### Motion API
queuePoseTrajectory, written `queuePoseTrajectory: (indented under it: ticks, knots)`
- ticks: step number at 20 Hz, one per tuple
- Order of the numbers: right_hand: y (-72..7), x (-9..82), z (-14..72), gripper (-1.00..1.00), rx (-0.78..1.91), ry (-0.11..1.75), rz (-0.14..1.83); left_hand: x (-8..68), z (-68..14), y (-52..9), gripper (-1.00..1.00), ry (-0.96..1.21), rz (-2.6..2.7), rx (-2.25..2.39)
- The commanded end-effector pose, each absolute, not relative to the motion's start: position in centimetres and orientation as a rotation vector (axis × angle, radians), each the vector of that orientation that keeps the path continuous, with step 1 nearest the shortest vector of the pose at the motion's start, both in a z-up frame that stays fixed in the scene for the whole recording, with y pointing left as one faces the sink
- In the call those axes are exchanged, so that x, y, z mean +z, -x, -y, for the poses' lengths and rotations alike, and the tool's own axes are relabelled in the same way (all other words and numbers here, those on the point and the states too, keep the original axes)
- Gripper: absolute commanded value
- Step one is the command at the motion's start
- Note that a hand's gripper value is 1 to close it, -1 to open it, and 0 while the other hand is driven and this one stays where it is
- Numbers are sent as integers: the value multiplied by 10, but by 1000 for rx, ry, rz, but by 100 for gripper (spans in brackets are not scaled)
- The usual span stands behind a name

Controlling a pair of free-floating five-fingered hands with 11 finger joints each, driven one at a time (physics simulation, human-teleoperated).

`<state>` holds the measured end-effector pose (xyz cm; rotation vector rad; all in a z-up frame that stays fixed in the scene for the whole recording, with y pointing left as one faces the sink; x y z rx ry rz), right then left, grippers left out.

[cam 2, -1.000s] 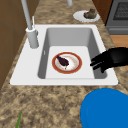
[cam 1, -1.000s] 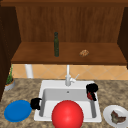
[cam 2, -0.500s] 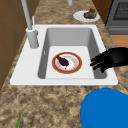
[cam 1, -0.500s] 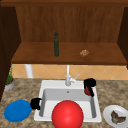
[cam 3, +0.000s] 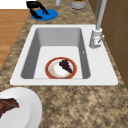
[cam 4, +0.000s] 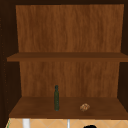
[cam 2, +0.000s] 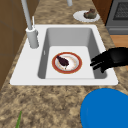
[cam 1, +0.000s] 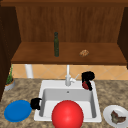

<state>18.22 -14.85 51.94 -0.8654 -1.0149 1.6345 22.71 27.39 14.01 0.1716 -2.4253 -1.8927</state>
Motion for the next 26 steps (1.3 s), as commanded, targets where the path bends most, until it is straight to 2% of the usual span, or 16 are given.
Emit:
queuePoseTrajectory:
  ticks: [1, 20, 26]
  knots:
    - [-177, 546, 143, 100, 1611, 840, 1057, 140, -274, -227, 0, -172, 2425, -1893]
    - [-170, 694, 72, 100, 1640, 838, 995, 140, -274, -227, 0, -172, 2425, -1893]
    - [-203, 731, 58, 100, 1634, 798, 957, 140, -274, -227, 0, -172, 2425, -1893]
